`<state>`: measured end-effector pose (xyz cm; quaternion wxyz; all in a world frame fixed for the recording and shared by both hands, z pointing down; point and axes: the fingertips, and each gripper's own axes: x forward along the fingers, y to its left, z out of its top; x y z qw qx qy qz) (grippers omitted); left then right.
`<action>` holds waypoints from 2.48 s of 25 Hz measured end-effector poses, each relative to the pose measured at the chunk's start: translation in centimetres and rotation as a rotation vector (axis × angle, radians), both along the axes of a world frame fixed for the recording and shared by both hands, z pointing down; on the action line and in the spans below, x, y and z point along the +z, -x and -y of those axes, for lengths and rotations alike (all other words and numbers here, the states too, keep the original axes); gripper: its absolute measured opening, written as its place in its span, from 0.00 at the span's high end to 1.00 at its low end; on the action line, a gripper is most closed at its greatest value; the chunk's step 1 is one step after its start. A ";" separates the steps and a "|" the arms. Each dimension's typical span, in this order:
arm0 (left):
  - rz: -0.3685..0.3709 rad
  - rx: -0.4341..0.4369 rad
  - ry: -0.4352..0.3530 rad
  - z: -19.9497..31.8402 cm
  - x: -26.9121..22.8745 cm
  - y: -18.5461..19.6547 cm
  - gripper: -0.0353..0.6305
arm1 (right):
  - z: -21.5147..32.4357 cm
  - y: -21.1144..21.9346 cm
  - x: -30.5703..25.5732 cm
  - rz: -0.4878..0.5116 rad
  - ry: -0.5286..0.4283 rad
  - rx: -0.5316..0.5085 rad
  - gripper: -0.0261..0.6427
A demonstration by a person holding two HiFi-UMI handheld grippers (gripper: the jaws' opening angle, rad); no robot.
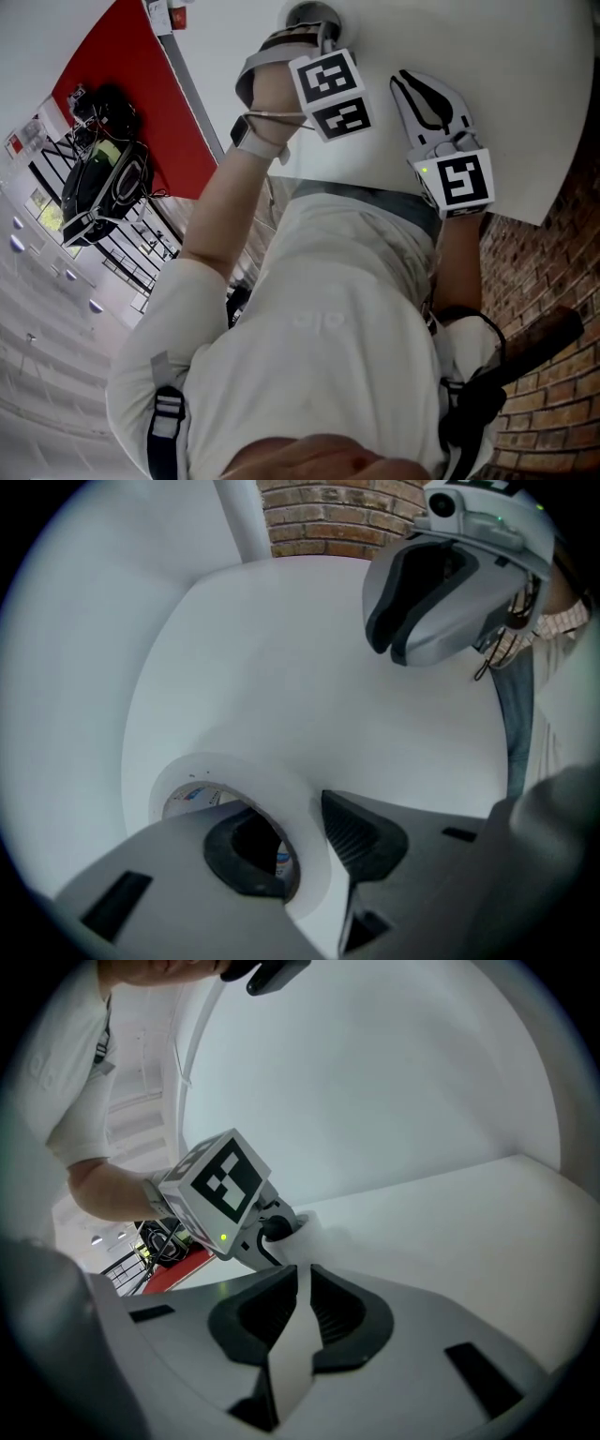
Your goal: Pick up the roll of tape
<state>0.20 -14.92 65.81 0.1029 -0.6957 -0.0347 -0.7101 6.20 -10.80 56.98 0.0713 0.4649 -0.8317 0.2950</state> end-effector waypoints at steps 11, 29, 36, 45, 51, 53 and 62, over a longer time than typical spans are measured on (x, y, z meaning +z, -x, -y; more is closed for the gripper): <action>-0.088 -0.045 -0.033 -0.5 -1.0 0.2 0.77 | -1.2 -1.1 0.4 -0.060 -0.001 -0.002 0.89; -0.285 -0.123 -0.033 -1.9 -7.4 -0.4 0.78 | -2.1 -0.6 -2.2 -0.102 -0.036 0.042 0.89; -0.357 -0.169 -0.047 -2.5 -11.2 0.6 0.77 | -3.0 -0.3 -4.9 -0.130 -0.066 0.073 0.89; -0.515 -0.272 -0.031 -3.2 -17.1 2.1 0.77 | -4.0 1.1 -9.3 -0.182 -0.110 0.087 0.89; -0.605 -0.314 -0.031 -3.8 -20.9 3.5 0.77 | -4.6 2.3 -12.5 -0.215 -0.140 0.092 0.89; -0.646 -0.329 -0.036 -4.0 -22.4 3.9 0.77 | -4.7 2.8 -13.4 -0.229 -0.149 0.088 0.89; -0.837 -0.392 -0.040 -4.9 -28.6 6.2 0.77 | -5.4 4.8 -19.8 -0.327 -0.240 0.082 0.89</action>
